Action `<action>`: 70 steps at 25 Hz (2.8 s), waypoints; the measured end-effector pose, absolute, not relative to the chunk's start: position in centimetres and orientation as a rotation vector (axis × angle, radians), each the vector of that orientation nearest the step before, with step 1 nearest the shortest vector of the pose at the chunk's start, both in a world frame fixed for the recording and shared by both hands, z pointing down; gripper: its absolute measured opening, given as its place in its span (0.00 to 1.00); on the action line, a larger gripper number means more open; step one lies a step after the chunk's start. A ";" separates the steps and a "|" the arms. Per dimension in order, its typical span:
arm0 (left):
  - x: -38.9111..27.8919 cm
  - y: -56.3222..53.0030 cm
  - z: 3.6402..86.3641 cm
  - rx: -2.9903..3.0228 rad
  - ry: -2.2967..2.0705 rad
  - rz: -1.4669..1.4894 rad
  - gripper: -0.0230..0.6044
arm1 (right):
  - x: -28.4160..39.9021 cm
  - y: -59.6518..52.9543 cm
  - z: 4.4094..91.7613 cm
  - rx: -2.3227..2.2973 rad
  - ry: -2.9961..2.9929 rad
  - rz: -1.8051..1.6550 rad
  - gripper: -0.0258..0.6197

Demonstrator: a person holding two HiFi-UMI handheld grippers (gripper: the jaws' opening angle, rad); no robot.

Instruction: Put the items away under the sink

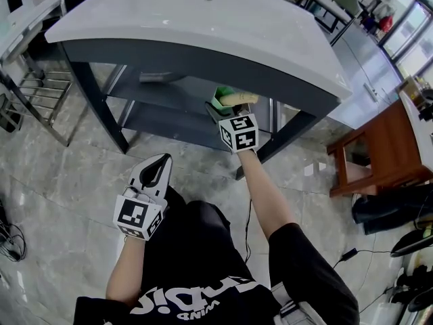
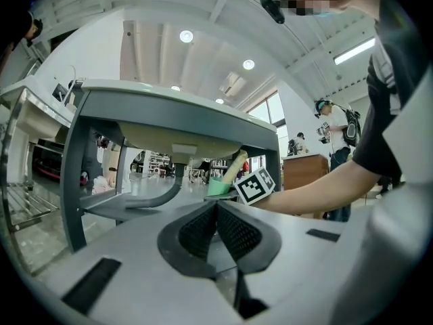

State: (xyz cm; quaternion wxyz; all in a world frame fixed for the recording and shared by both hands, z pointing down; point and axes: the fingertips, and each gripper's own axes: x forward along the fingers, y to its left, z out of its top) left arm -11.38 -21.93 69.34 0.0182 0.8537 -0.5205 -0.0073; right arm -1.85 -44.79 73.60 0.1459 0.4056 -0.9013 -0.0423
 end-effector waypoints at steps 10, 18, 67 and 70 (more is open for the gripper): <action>-11.2 -21.9 69.6 2.646 -1.610 -0.026 0.06 | -1.8 -46.4 76.1 1.198 -2.525 -0.058 0.51; -11.7 -21.6 69.9 2.631 -1.619 -0.018 0.06 | -1.9 -46.7 77.0 1.206 -2.462 -0.099 0.51; -11.0 -21.6 71.6 2.611 -1.563 -0.041 0.06 | 0.2 -45.8 77.3 1.298 -2.422 0.006 0.68; -11.0 -21.5 71.7 2.611 -1.563 -0.037 0.06 | 0.9 -44.2 77.3 1.311 -2.442 0.031 0.68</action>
